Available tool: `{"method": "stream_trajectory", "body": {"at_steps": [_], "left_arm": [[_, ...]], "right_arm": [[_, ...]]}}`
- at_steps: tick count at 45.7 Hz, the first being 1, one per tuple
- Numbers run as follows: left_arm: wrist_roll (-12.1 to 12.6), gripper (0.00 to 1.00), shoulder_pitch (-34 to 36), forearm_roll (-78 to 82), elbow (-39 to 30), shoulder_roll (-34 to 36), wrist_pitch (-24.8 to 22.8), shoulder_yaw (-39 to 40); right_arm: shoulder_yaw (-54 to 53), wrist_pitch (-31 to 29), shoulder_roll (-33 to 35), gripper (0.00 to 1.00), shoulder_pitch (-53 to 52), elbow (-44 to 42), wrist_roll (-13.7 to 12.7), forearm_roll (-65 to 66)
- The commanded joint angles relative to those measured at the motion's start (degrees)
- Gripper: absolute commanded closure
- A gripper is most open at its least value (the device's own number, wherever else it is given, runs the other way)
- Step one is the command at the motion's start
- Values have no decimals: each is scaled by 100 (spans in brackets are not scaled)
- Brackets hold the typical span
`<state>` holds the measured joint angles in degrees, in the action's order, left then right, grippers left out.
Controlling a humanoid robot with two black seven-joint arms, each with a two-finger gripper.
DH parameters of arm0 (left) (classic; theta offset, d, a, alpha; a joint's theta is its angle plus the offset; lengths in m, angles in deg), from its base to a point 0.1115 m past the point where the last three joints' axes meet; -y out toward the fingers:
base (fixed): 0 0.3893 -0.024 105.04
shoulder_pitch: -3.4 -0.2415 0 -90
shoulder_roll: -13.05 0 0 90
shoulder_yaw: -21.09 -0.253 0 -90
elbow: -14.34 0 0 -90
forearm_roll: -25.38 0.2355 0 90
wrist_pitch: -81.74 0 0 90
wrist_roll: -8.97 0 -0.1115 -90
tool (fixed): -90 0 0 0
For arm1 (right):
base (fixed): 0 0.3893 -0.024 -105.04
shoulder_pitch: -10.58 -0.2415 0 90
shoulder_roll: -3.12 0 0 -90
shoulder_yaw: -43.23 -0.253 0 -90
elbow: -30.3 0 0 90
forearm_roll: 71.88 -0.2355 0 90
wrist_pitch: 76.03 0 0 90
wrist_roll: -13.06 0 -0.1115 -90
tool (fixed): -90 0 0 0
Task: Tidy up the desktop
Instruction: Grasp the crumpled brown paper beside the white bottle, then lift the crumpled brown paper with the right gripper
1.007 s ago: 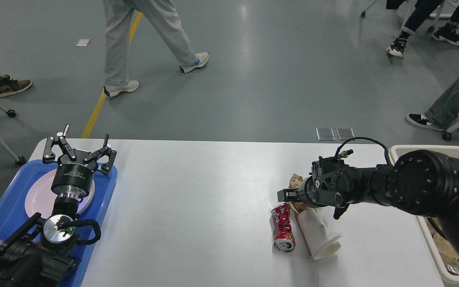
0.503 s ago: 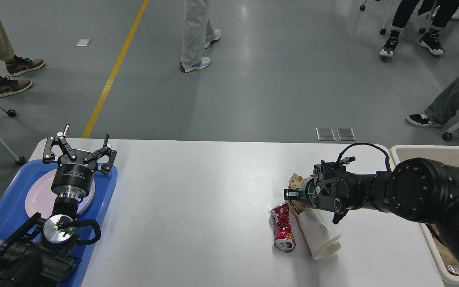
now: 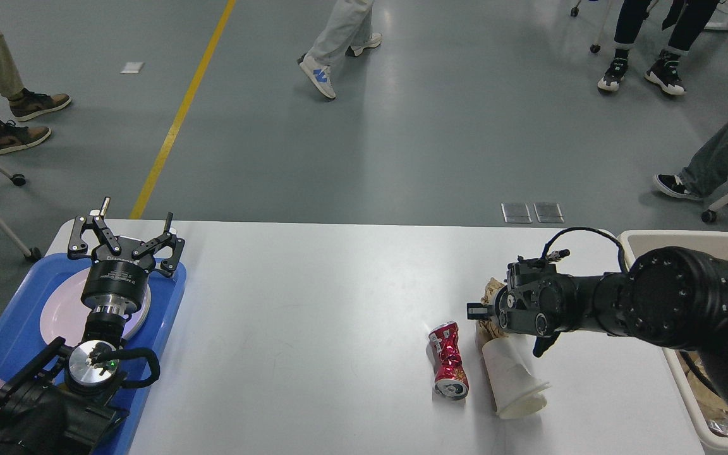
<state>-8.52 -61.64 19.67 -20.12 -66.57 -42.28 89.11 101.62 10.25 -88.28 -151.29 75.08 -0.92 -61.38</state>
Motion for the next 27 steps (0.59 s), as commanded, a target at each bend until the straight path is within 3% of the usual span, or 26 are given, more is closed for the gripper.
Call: {"method": "stream_trajectory", "body": {"at_steps": [1, 14, 27], "left_arm": [[0, 4, 0, 0, 0, -1, 1, 0], [0, 4, 0, 0, 0, -1, 1, 0], [0, 4, 0, 0, 0, -1, 1, 0]], "right_arm": [[-20, 11, 114, 100, -81, 84, -8, -13], [15, -173, 659, 100, -1029, 1137, -8, -444], [497, -1464, 1643, 100, -3445, 3133, 27, -488]]}}
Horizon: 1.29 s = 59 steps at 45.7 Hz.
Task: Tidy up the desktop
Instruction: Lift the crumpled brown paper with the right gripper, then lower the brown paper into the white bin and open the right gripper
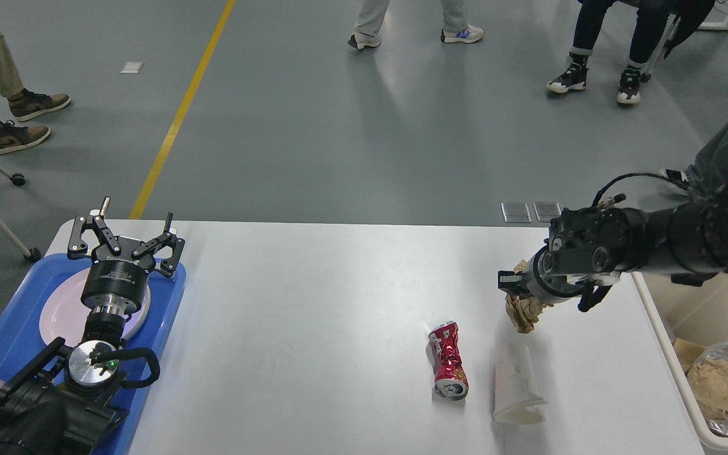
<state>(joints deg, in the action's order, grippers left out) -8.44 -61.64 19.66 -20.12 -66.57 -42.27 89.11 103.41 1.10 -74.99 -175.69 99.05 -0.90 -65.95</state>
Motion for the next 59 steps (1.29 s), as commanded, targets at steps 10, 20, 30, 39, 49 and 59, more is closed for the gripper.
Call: {"method": "stream_trajectory", "body": {"at_steps": [10, 20, 30, 39, 49, 59], "left_arm": [[-8, 4, 0, 0, 0, -1, 0, 0], [-8, 4, 0, 0, 0, 8, 0, 0], [-8, 4, 0, 0, 0, -1, 0, 0], [-8, 4, -9, 0, 0, -1, 0, 0], [-8, 4, -9, 0, 0, -1, 0, 0], [-8, 4, -9, 0, 0, -1, 0, 0]], "right_arm": [[1724, -2394, 402, 100, -2861, 1333, 736, -462], [3201, -2905, 366, 100, -3696, 1826, 2460, -401], [3588, -2651, 594, 100, -3688, 1764, 2452, -383], [3589, -1439, 1719, 100, -2486, 1107, 2302, -374], [2712, -814, 2467, 100, 281, -923, 2302, -348], [848, -120, 2564, 100, 3437, -3191, 2267, -357]]}}
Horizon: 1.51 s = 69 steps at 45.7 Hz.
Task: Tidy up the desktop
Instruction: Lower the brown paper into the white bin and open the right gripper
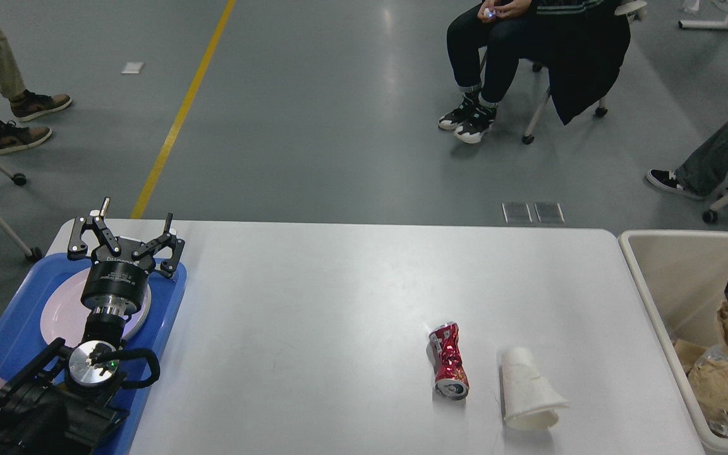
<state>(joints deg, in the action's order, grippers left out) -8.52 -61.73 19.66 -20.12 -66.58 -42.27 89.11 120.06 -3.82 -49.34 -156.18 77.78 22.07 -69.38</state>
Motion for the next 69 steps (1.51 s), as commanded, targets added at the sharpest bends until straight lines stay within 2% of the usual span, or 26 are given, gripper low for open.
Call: {"method": "stream_trajectory", "body": {"at_steps": [1, 7, 13, 25, 27, 29, 30, 49, 57, 63, 69], "left_arm": [[0, 4, 0, 0, 0, 8, 0, 0], [0, 4, 0, 0, 0, 8, 9, 0], [0, 4, 8, 0, 0, 8, 9, 0], [0, 4, 8, 0, 0, 0, 9, 0], [0, 4, 8, 0, 0, 0, 9, 0], [0, 4, 8, 0, 0, 0, 9, 0], [0, 4, 8, 0, 0, 8, 9, 0], [0, 4, 8, 0, 0, 8, 9, 0], [0, 4, 8, 0, 0, 0, 9, 0], [0, 4, 8, 0, 0, 0, 9, 0], [0, 4, 8, 0, 0, 0, 9, 0]], "right_arm": [[-940, 468, -44, 100, 1741, -1292, -48, -22], [-1406, 1031, -474, 100, 2919, -2365, -346, -31], [-1767, 1585, -887, 100, 3878, -3138, -496, -110], [-2189, 1822, -1117, 100, 4319, -3482, -628, -101], [-2189, 1971, -1125, 63, 4319, -3482, -619, -101], [-2189, 2165, -1134, 17, 4327, -3482, -593, -101], [-2189, 2244, -1152, 0, 4319, -3474, -584, -101], [-2189, 2280, -1152, 0, 4257, -3386, -584, -75], [-2198, 2078, -1064, 0, 4047, -3342, -593, -57], [-2181, 1700, -590, 0, 3467, -2754, -619, -5], [-1918, 1288, -247, 0, 2492, -1762, -637, 399]]}}
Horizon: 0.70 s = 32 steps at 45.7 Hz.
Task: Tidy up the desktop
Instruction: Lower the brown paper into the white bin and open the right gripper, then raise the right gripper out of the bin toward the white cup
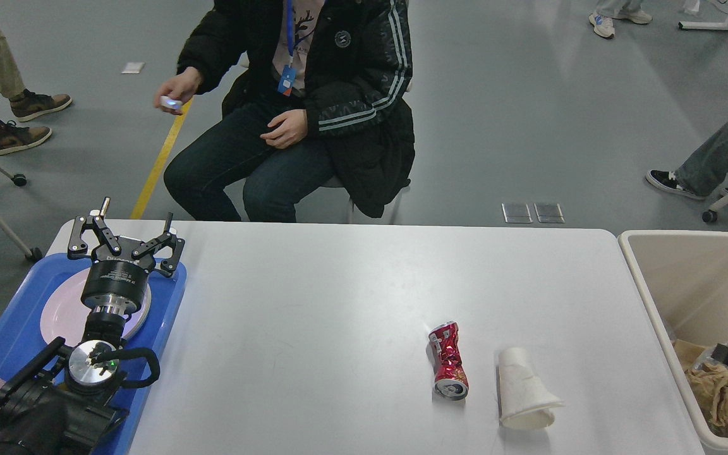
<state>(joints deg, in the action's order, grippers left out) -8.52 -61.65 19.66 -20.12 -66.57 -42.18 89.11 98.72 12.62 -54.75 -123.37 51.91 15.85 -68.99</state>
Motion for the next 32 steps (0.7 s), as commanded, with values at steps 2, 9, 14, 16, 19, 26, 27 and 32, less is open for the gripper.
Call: {"method": "stream_trajectory", "body": {"at_steps": [2, 9, 14, 16, 19, 26, 27, 32], "left_arm": [[0, 4, 1, 0, 0, -1, 0, 0], [0, 4, 1, 0, 0, -1, -9, 0], [0, 4, 1, 0, 0, -1, -9, 0], [0, 4, 1, 0, 0, 8, -9, 0], [0, 4, 1, 0, 0, 8, -9, 0], [0, 4, 1, 0, 0, -1, -9, 0], [0, 4, 1, 0, 0, -1, -9, 0], [0, 4, 1, 0, 0, -1, 0, 0]], "right_arm": [[357, -523, 408, 0, -1254, 1203, -15, 659], [1288, -1252, 479, 0, -3117, 2732, -15, 1302], [2097, -1999, 338, 0, -4743, 3998, -15, 1302], [2291, -2289, 180, 0, -5331, 4367, -15, 1302], [2502, -2807, -109, 0, -6123, 4789, -15, 1302], [2608, -4187, -857, 0, -7276, 5204, -15, 1267], [2582, -4310, -892, 0, -7399, 5256, -6, 1267], [2450, -4444, -1068, 0, -7970, 5871, -15, 1267]]}}
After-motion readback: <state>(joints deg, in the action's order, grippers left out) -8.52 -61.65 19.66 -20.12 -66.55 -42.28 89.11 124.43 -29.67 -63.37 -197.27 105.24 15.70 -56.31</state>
